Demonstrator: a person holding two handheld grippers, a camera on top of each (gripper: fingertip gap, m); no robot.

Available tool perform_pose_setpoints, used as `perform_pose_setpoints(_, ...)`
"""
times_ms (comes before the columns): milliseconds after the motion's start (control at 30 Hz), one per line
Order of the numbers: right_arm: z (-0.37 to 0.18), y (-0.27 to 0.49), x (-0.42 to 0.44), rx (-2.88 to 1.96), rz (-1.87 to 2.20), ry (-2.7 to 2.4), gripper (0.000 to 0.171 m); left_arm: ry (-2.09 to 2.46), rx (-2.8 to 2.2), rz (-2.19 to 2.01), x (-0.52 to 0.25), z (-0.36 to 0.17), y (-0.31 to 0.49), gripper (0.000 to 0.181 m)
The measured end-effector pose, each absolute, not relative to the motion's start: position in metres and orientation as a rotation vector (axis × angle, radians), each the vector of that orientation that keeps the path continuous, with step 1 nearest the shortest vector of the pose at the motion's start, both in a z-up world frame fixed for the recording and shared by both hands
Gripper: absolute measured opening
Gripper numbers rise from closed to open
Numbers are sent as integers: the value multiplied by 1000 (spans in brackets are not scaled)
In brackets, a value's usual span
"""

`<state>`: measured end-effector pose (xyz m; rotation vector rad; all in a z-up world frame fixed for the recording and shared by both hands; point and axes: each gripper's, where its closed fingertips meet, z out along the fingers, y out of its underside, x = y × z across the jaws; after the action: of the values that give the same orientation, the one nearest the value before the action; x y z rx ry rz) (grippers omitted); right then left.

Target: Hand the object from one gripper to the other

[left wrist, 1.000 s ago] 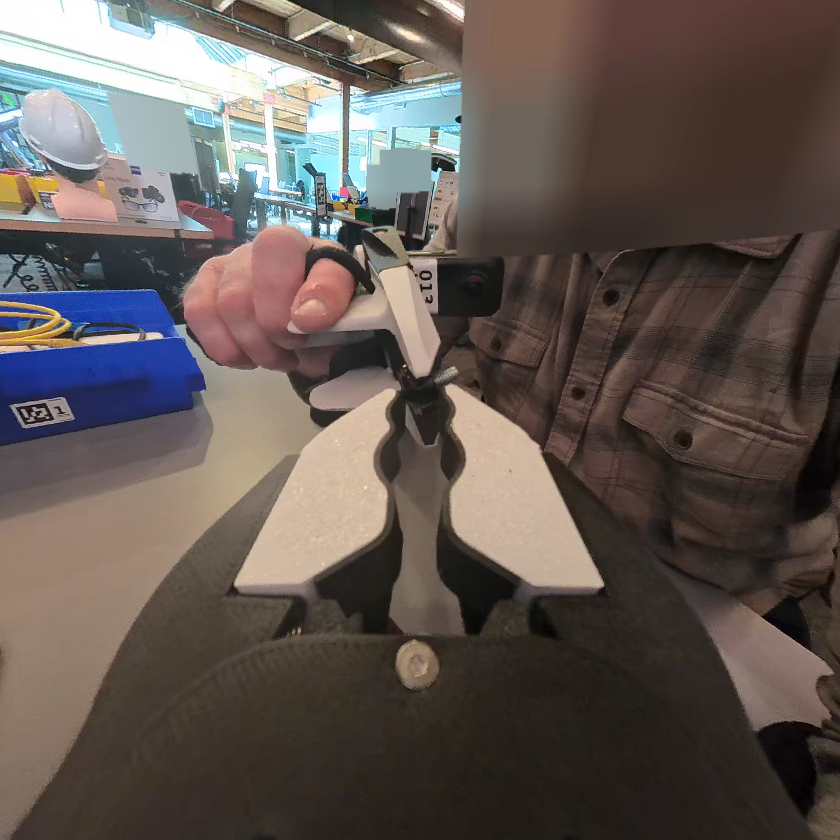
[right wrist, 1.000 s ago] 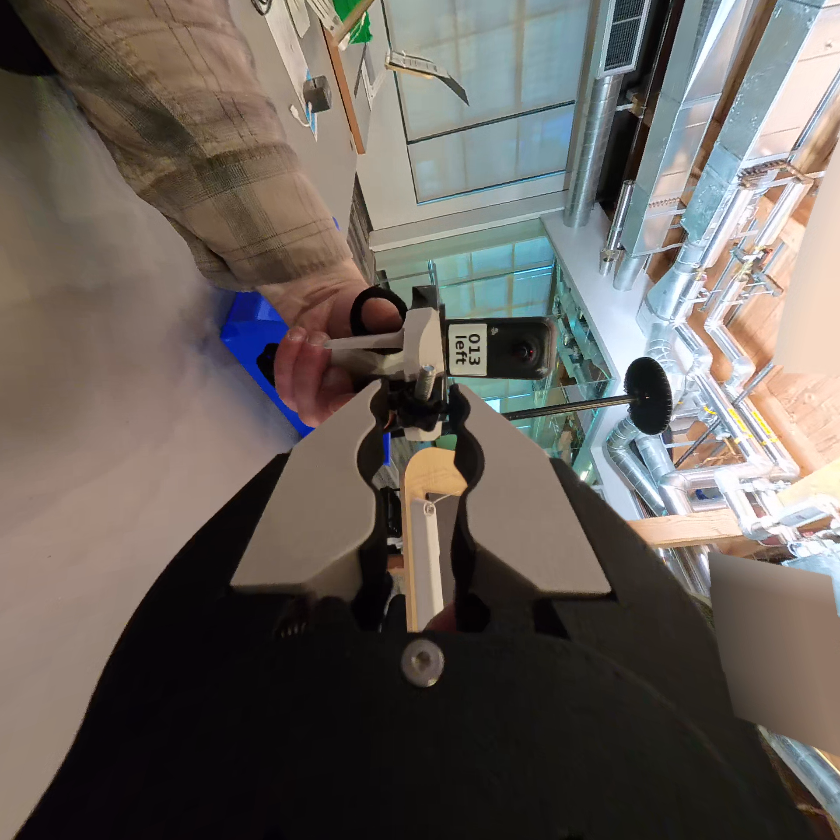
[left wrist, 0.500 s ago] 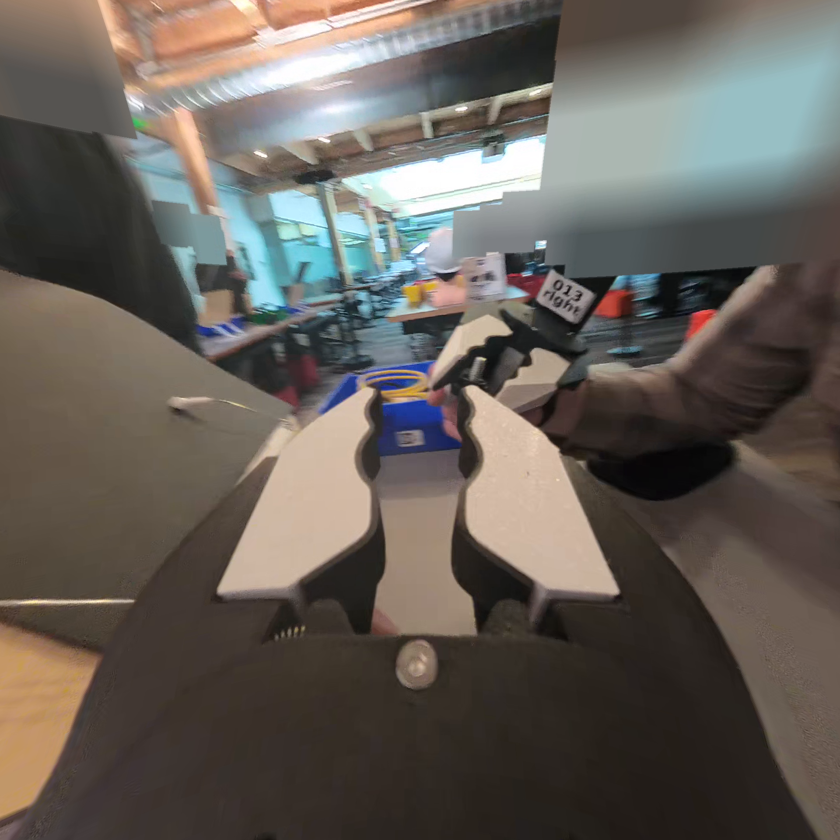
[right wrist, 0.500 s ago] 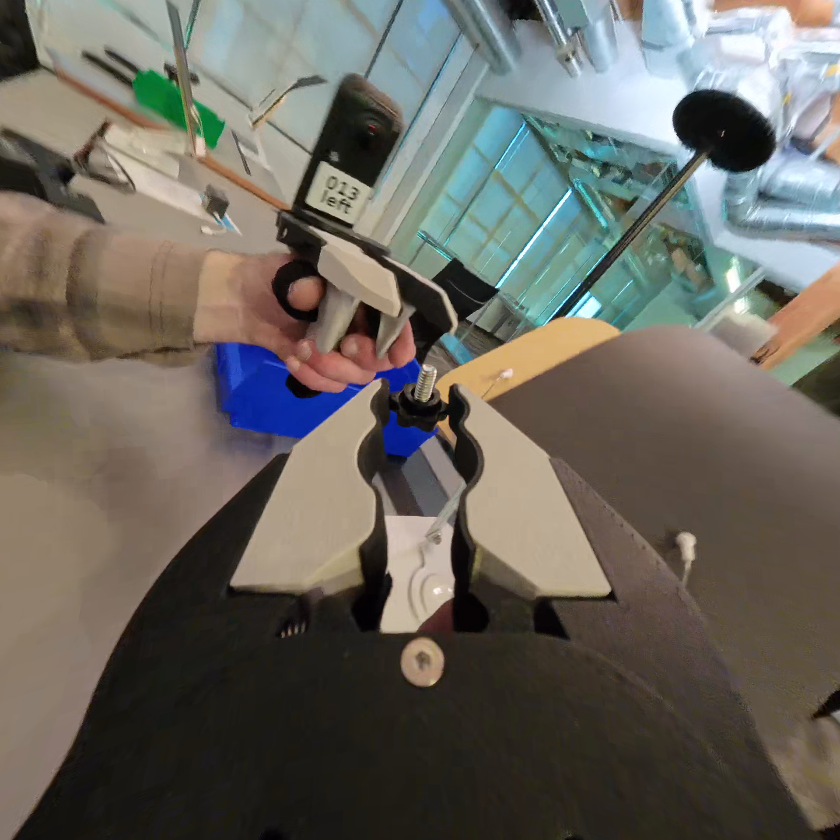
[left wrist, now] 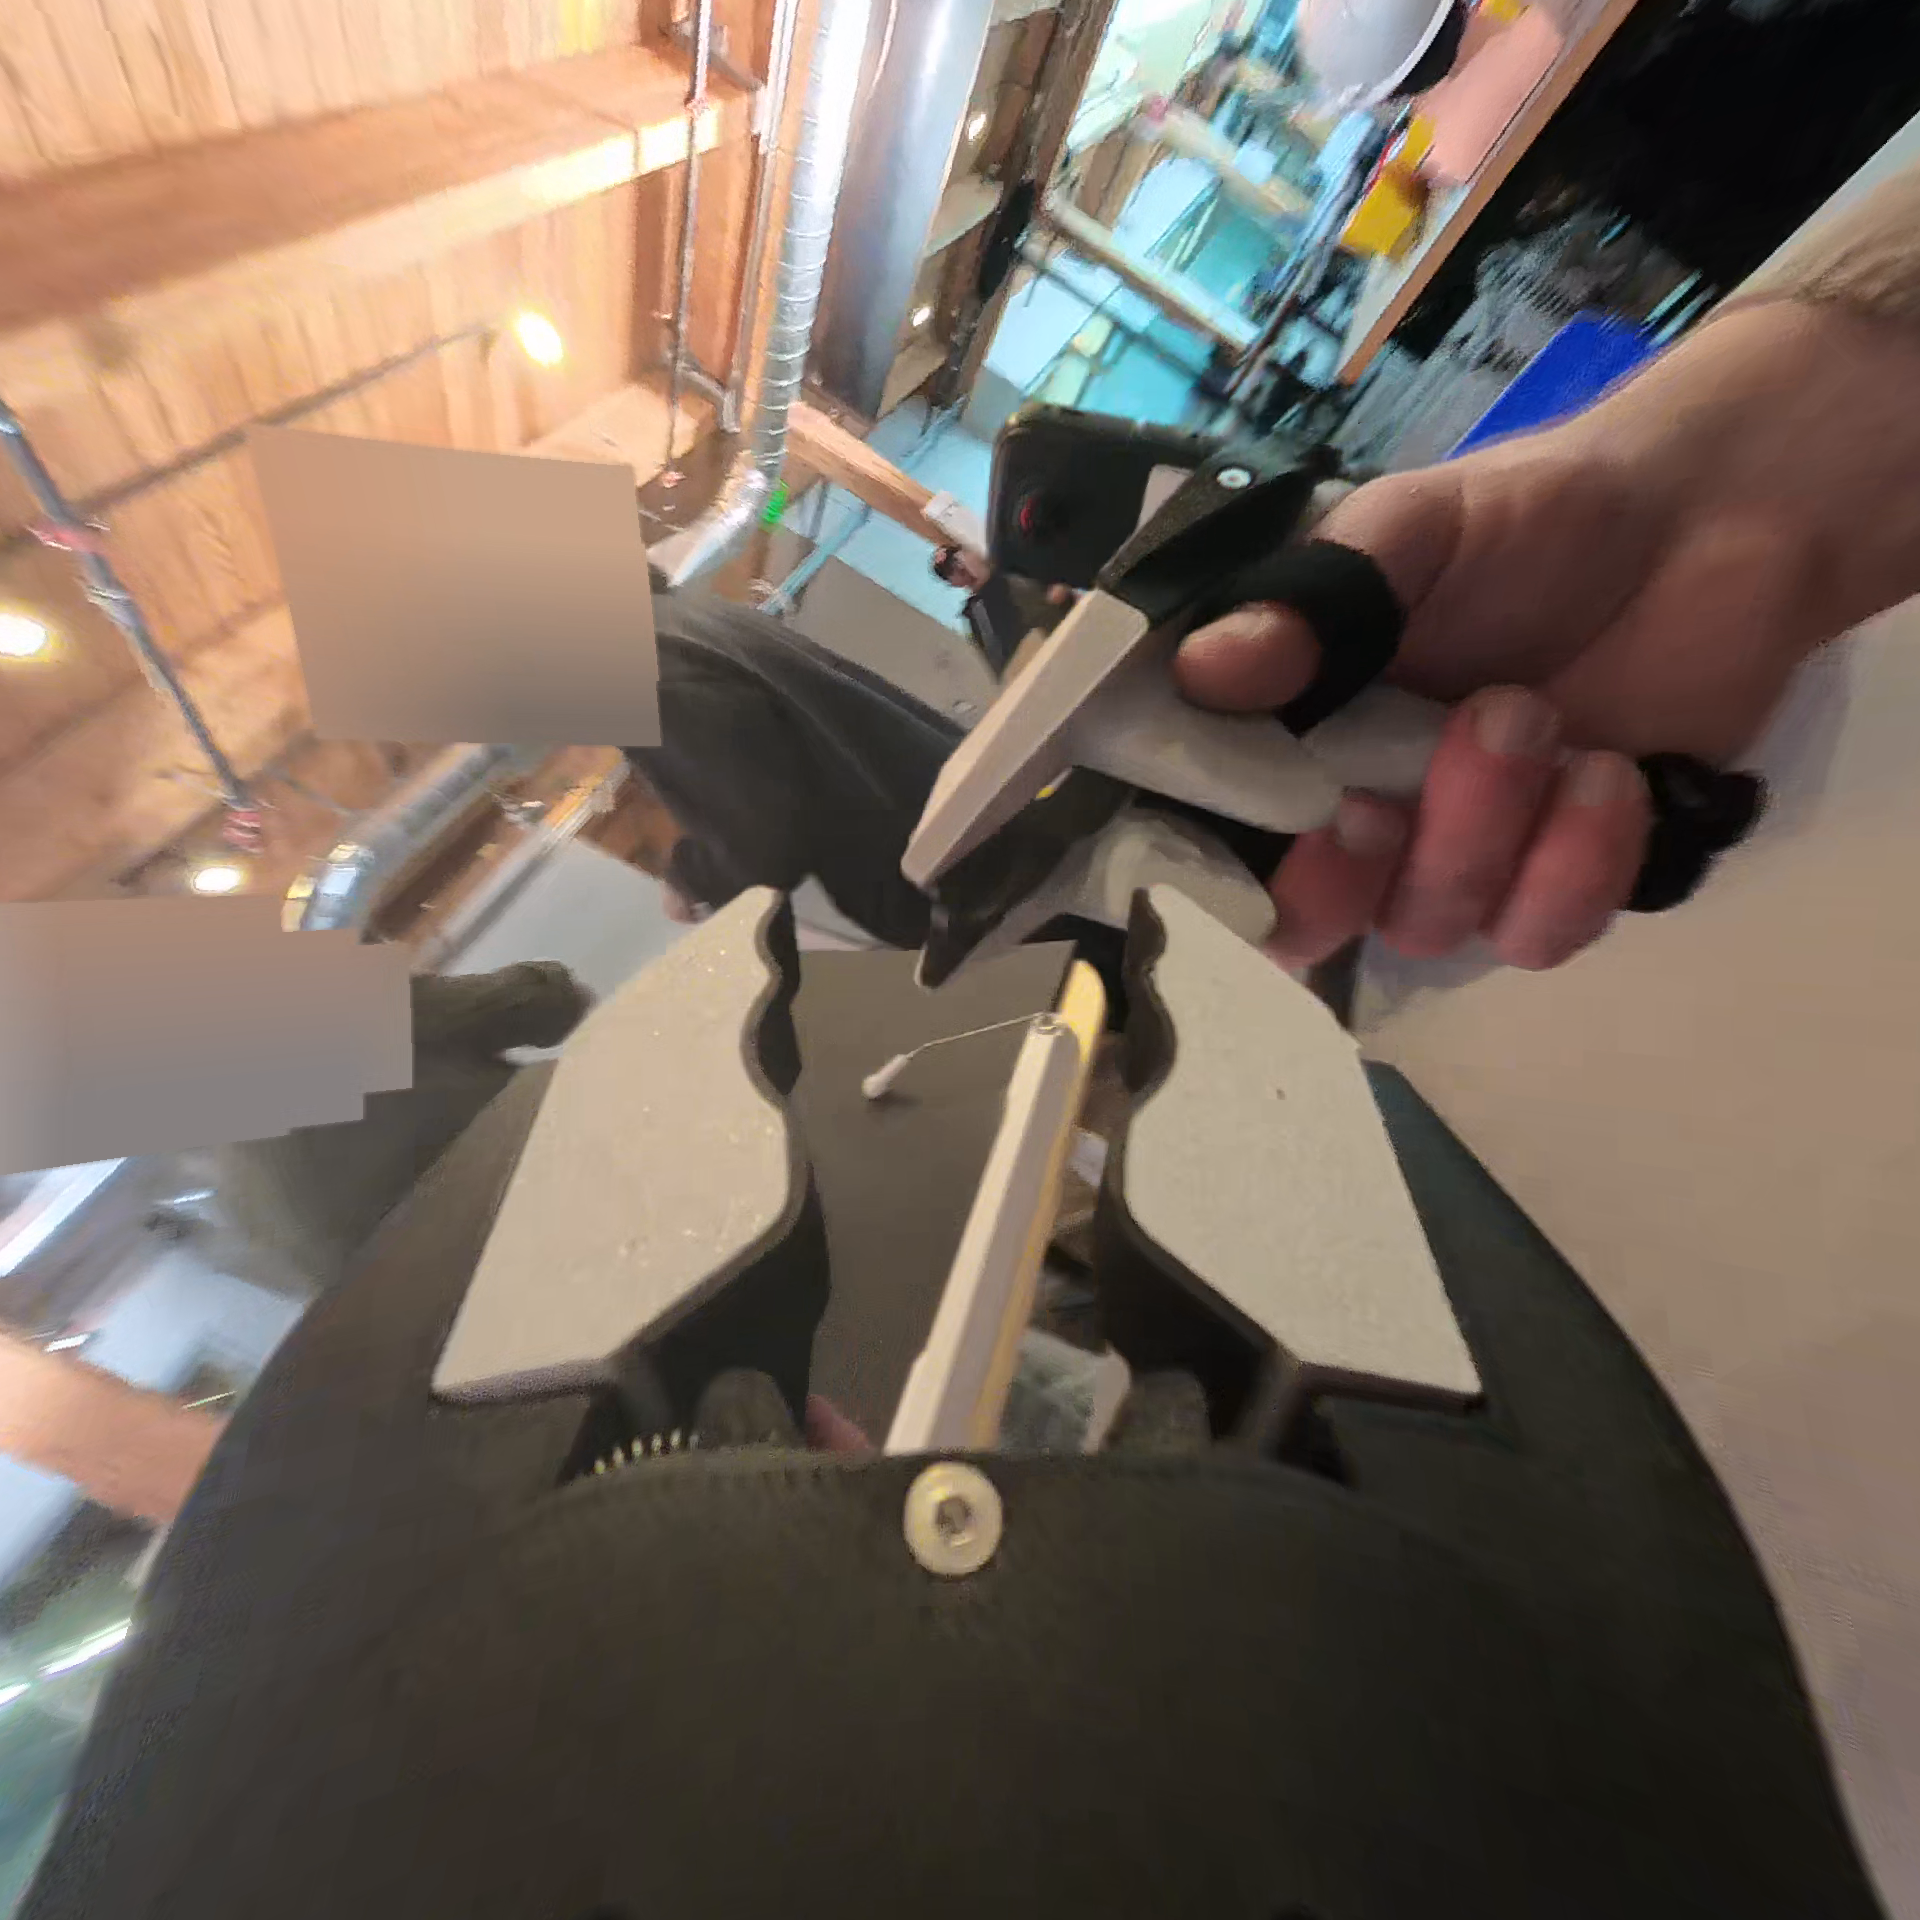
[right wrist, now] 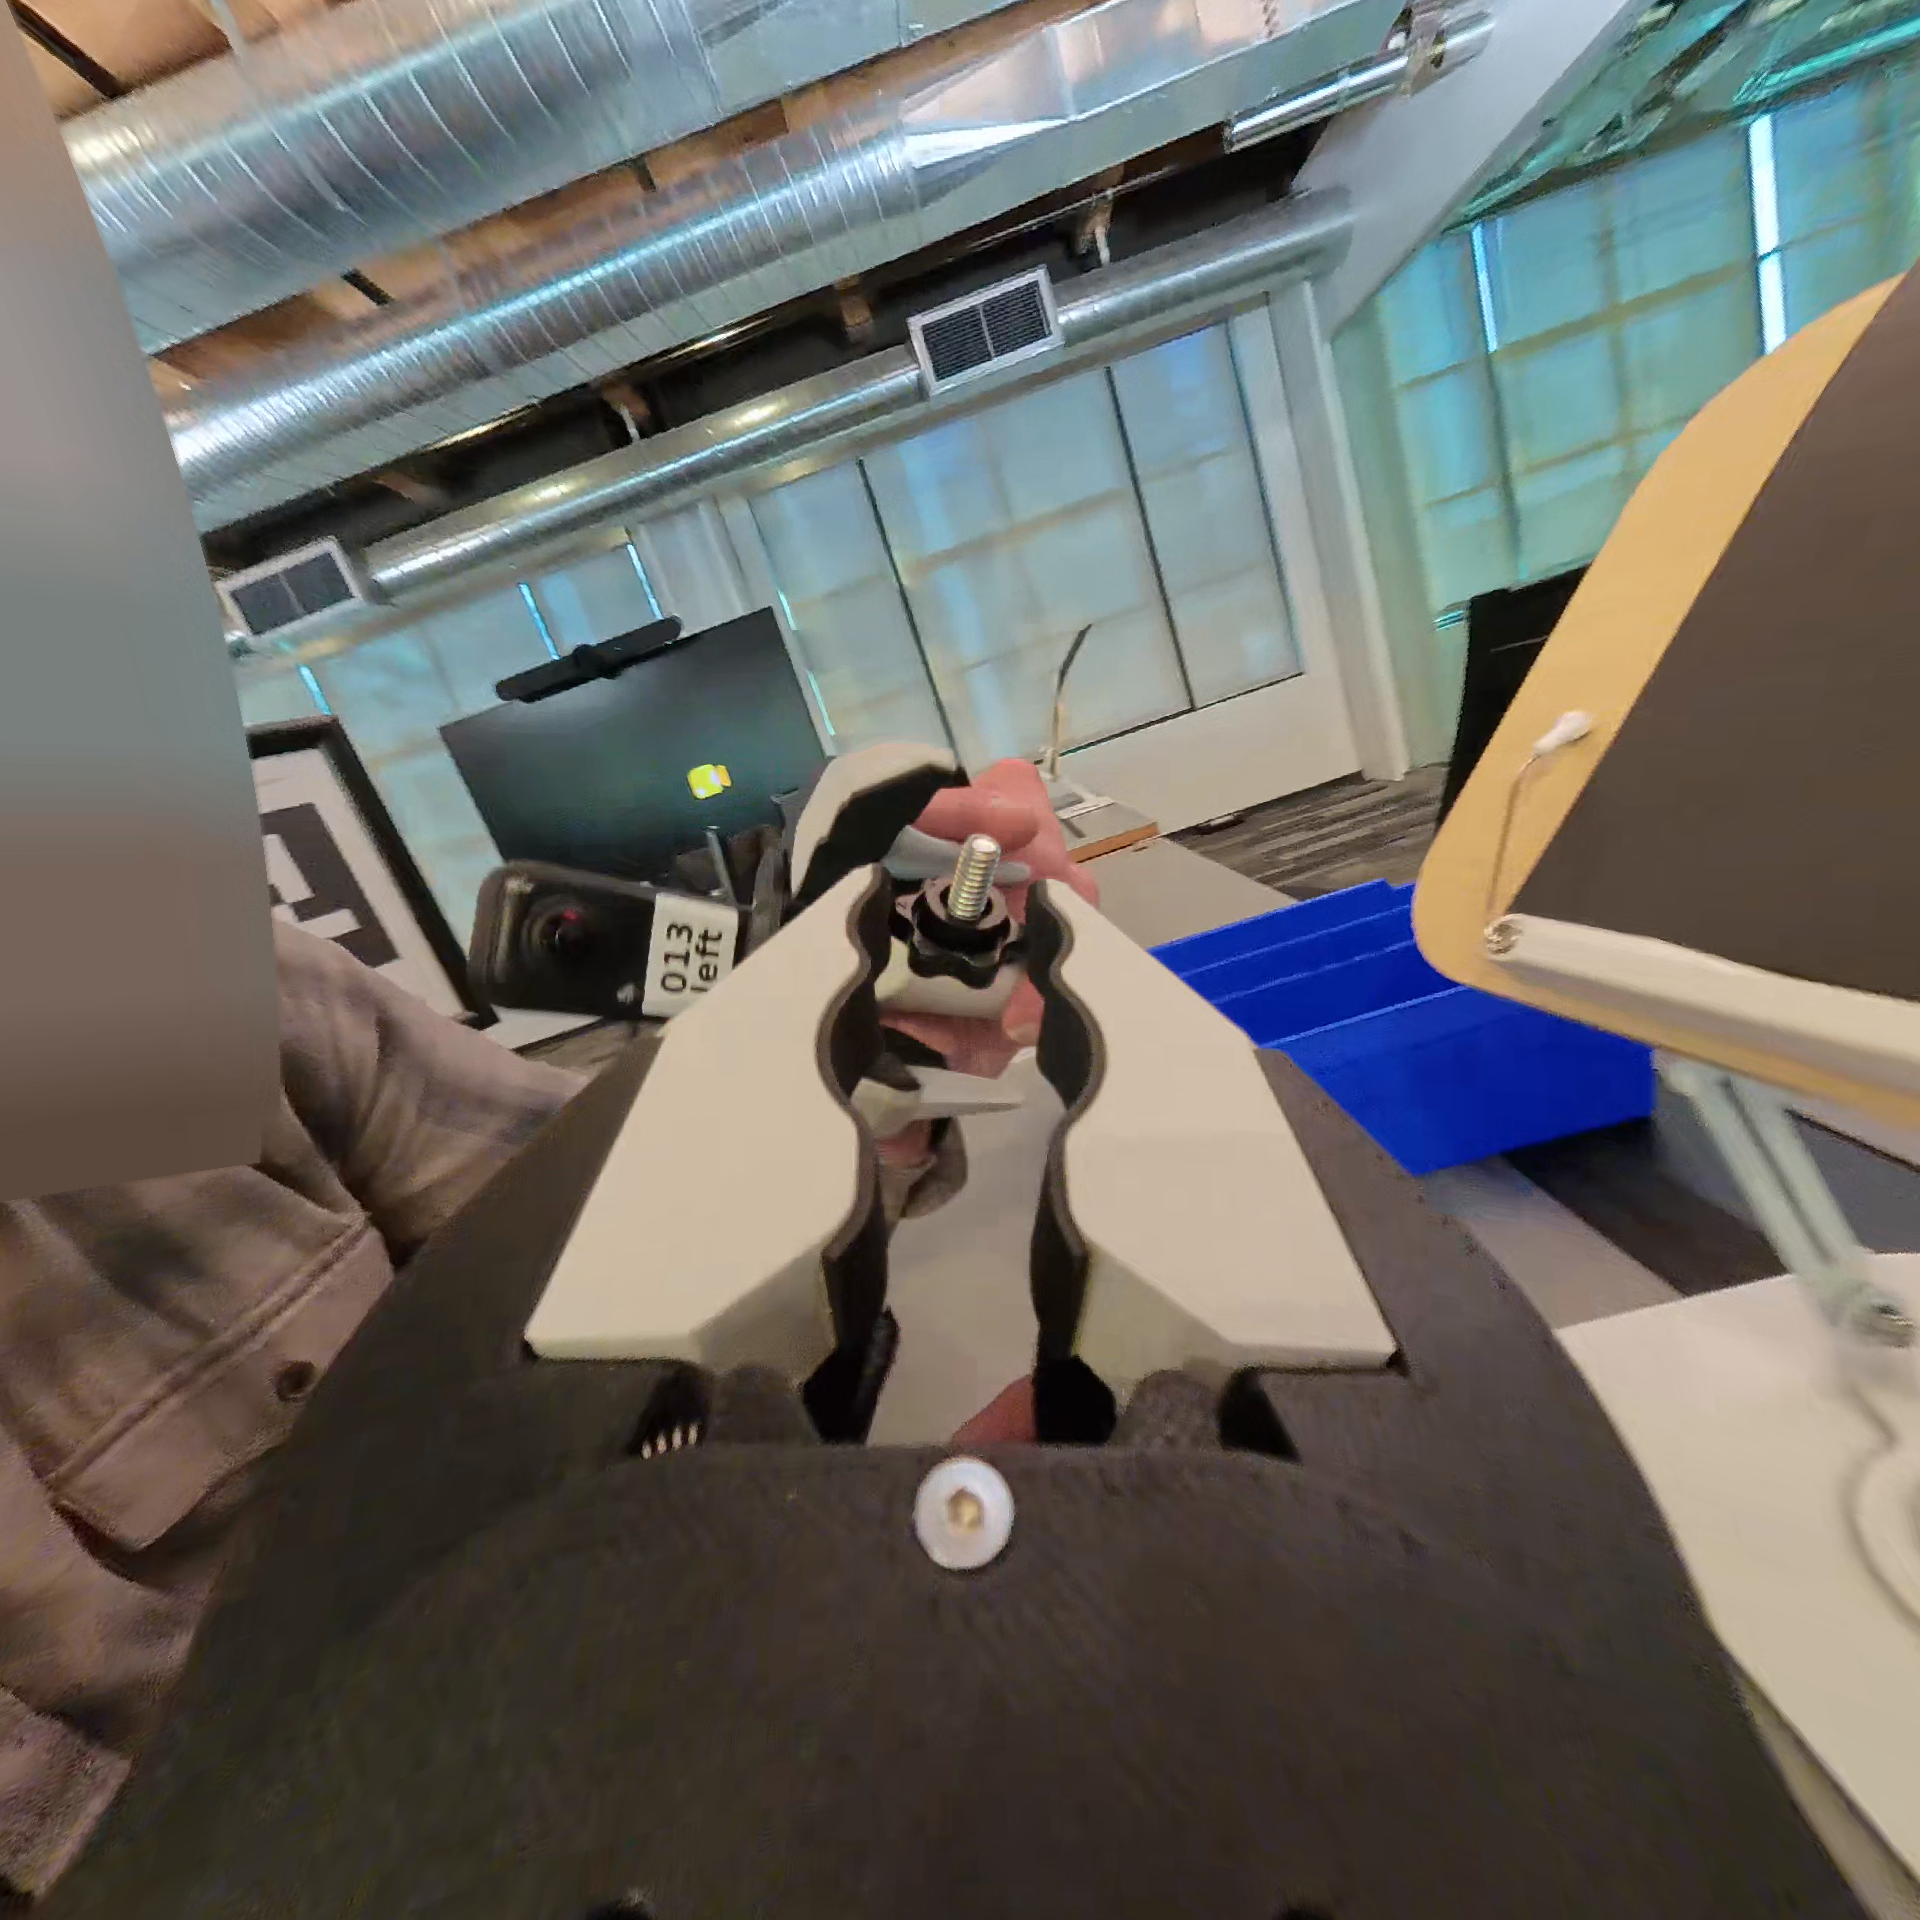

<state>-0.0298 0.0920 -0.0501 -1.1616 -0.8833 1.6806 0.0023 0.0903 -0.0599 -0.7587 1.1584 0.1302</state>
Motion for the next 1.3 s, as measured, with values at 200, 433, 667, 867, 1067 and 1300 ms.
perform_pose_setpoints(200, -47, 79, -39, -1119, 1830, -802, 22, 1035, -694, 362, 12, -58, 97, 61)
perform_pose_setpoints(433, -48, 81, -42, -1123, 1890, -714, 23, 978, -661, 461, 11, -58, 98, 54)
perform_pose_setpoints(667, -55, 74, -45, -1122, 1878, -805, 23, 1016, -661, 361, 7, -60, 95, 31)
perform_pose_setpoints(867, -55, 71, -44, -1112, 1887, -834, 23, 1015, -686, 316, 7, -61, 95, 24)
perform_pose_setpoints(1067, -55, 70, -43, -1110, 1867, -851, 23, 1042, -685, 306, 6, -61, 93, 25)
perform_pose_setpoints(1300, -49, 80, -35, -1100, 1759, -847, 37, 1009, -767, 154, -9, -46, 95, 25)
